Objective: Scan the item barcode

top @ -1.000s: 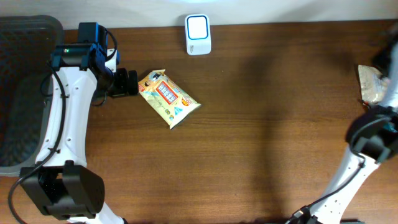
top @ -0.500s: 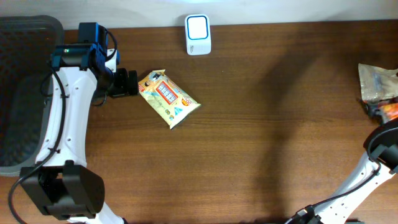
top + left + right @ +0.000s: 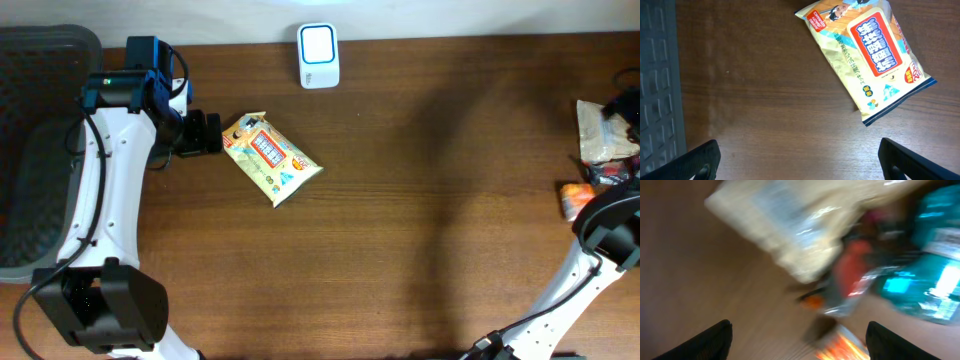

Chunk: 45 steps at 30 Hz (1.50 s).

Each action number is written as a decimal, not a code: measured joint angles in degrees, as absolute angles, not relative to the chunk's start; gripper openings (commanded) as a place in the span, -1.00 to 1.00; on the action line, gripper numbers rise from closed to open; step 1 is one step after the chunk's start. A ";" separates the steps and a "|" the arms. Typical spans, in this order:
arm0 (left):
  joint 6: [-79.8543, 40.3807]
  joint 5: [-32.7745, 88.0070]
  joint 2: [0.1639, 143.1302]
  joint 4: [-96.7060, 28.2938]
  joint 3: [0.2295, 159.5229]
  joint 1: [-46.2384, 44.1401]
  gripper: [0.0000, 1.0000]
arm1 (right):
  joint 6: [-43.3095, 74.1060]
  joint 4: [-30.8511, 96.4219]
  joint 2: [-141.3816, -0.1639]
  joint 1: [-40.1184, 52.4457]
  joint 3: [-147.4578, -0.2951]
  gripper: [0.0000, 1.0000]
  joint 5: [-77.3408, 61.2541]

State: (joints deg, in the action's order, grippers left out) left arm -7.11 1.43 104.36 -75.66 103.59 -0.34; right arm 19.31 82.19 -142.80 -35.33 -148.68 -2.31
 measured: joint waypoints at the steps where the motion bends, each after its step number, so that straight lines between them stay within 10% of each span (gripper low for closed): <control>1: -7.11 1.43 104.36 -75.64 103.59 -0.34 0.98 | 17.69 82.37 -142.80 -34.63 -148.68 0.78 -5.41; 4: -7.11 1.43 104.36 -75.64 103.59 -0.34 0.98 | 12.71 84.49 -142.80 -30.98 -148.68 0.78 -13.78; 10: -7.11 1.43 104.36 -75.64 103.59 -0.34 0.98 | 8.64 92.31 -142.80 -20.05 -148.68 -0.19 -11.03; 29: -7.11 1.43 104.36 -75.64 103.59 -0.34 0.98 | 10.17 96.53 -125.12 -13.65 -134.32 -0.05 -6.39; 36: -7.11 1.41 104.36 -75.64 103.59 -0.34 0.98 | 10.48 86.76 -113.30 -17.80 -111.70 0.61 -5.74; 45: -7.11 1.45 104.36 -75.61 103.59 -0.34 0.98 | 13.65 67.61 -114.17 -26.68 -87.02 -0.33 -5.50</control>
